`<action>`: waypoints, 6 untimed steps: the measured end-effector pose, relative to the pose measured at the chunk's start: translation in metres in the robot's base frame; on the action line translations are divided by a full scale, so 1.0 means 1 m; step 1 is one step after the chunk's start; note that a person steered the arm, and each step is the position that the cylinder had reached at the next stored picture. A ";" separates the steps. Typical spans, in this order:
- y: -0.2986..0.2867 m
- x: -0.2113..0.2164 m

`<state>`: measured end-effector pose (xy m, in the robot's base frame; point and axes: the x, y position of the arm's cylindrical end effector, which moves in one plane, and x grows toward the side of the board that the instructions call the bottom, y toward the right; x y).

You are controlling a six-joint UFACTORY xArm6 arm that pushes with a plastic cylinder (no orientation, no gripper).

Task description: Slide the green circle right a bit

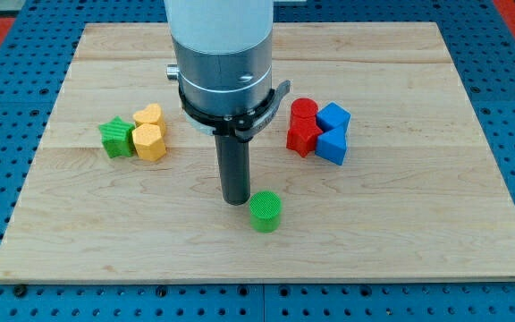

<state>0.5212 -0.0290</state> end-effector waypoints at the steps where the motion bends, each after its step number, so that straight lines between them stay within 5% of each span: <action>1: -0.005 0.000; 3: -0.046 0.016; 4: -0.037 0.050; 6: -0.023 0.045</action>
<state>0.5661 -0.0520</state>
